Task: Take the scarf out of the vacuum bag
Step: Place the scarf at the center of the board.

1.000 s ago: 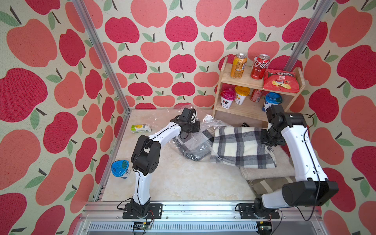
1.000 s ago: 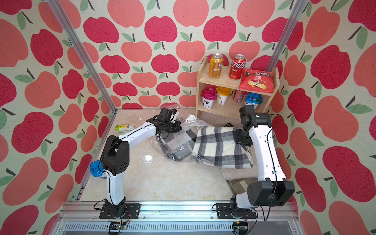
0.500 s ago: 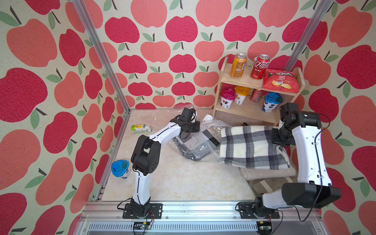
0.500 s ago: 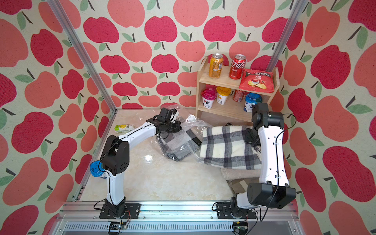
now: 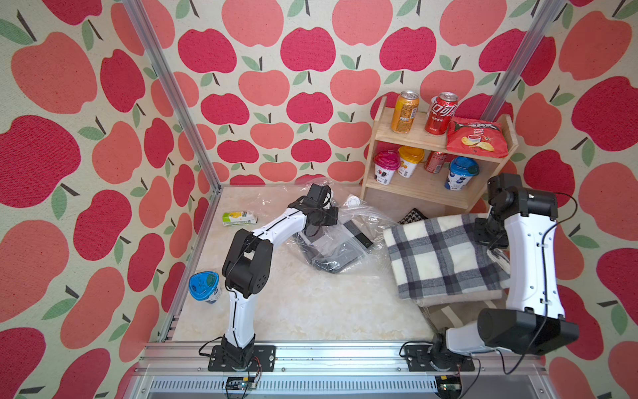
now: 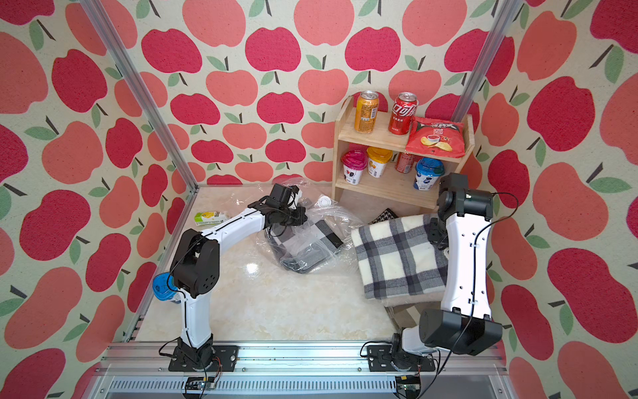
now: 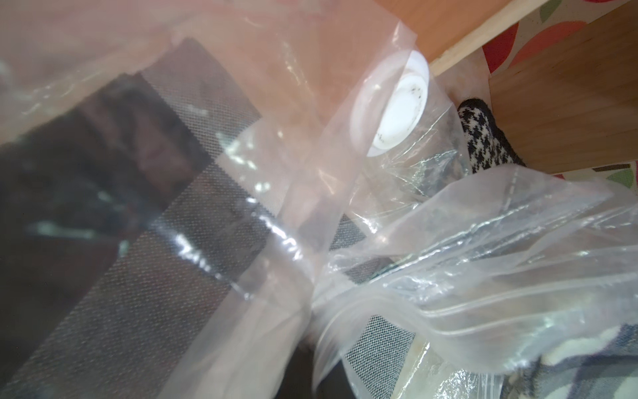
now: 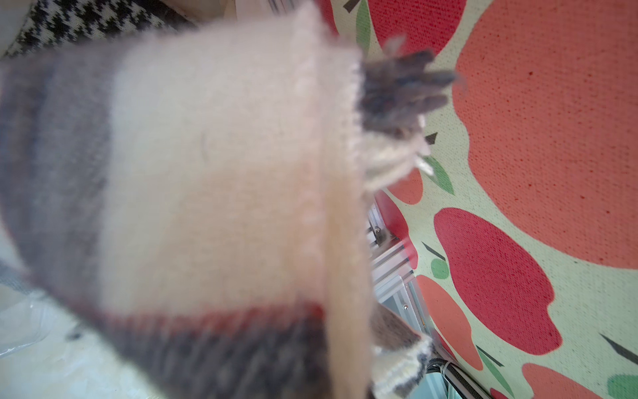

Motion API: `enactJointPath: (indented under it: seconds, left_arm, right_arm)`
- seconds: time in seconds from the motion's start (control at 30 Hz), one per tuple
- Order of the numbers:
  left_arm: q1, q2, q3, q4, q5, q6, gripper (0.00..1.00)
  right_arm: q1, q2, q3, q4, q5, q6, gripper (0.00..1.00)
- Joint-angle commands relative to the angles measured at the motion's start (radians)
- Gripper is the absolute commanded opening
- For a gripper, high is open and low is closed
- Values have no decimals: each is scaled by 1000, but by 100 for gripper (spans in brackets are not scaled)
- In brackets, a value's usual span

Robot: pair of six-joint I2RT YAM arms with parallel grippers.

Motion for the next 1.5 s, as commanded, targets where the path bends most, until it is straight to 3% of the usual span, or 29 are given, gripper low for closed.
enactJointPath:
  seconds: [0.0,0.27,0.73,1.27,1.47]
  left_arm:
    - [13,-29,-16,-28,-26,22,0]
    - [14,-21,-12,-27,-22,23,0]
    - [11,-78,-62,-14,-10,13,0]
    - [-17,-226,-108,-36,-46,69,0]
    - [-15,-269,-113,-42,-63,94,0]
  right_arm:
    - [-33,-5,59,11,49,-5,0]
    - [-60,-4,59,30,51,-19,0]
    - [-206,-39,-203,329,-25,-28,0]
    - [-251,50,-406,537,-75,-3,1]
    - [-251,96,-409,535,-80,18,15]
